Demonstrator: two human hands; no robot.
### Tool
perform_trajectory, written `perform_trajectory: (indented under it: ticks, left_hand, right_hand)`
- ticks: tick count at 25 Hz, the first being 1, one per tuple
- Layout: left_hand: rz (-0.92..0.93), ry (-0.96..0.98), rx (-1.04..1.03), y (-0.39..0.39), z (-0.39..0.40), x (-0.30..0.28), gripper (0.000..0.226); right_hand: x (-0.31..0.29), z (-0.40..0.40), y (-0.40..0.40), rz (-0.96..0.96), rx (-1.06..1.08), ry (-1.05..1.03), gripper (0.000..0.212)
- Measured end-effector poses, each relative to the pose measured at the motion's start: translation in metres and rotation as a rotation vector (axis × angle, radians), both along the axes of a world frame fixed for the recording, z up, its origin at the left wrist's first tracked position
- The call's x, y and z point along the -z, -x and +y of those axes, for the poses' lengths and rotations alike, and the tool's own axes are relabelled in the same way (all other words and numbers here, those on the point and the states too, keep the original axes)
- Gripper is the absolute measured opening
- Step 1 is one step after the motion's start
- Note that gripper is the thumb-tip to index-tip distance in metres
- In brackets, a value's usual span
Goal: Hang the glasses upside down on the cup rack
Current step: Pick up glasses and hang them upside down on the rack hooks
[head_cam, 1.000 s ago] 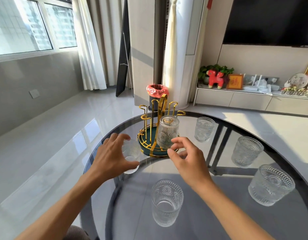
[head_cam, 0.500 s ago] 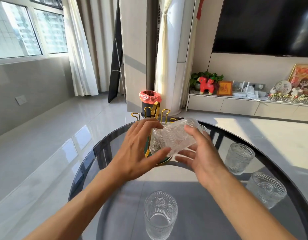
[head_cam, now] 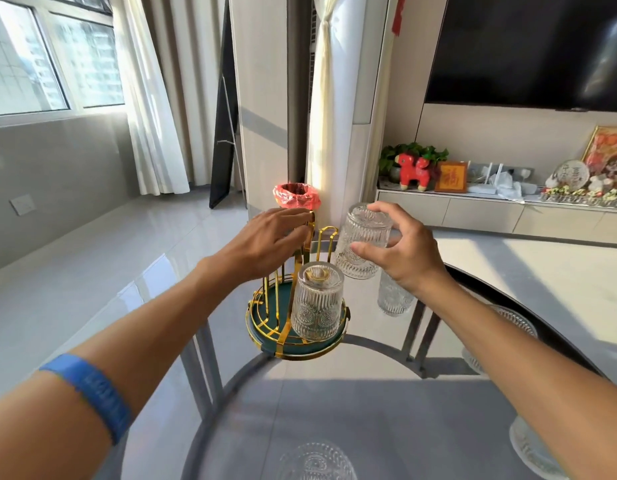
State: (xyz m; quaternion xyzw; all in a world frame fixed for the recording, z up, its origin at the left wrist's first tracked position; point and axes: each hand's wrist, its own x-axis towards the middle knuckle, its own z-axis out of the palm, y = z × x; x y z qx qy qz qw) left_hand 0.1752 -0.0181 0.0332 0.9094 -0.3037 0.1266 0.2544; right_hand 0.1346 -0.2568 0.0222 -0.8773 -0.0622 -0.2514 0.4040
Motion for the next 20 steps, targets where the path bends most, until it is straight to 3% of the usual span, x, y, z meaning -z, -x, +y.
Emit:
perform_trajectory:
  ticks: [6, 10, 15, 17, 20]
  left_hand:
    - [-0.067, 0.044, 0.016, -0.009, 0.004, 0.011, 0.053]
    - [-0.065, 0.057, 0.020, -0.009, 0.005, 0.012, 0.054]
    - [0.080, 0.100, -0.004, 0.010, -0.001, 0.015, 0.055]
    - [0.153, 0.321, -0.062, 0.036, 0.004, 0.026, 0.053]
    - [0.294, 0.748, -0.175, 0.095, 0.022, 0.063, 0.048]
  right_hand:
    - [0.038, 0.000, -0.012, 0.093, -0.056, 0.167, 0.059]
    - [0.051, -0.002, -0.016, 0.153, -0.077, 0.152, 0.059]
    - [0.053, 0.000, -0.004, 0.247, -0.088, 0.114, 0.070]
    - [0.047, 0.005, 0.023, 0.171, -0.028, 0.067, 0.069]
    - [0.055, 0.018, 0.095, -0.001, 0.009, -0.093, 0.044]
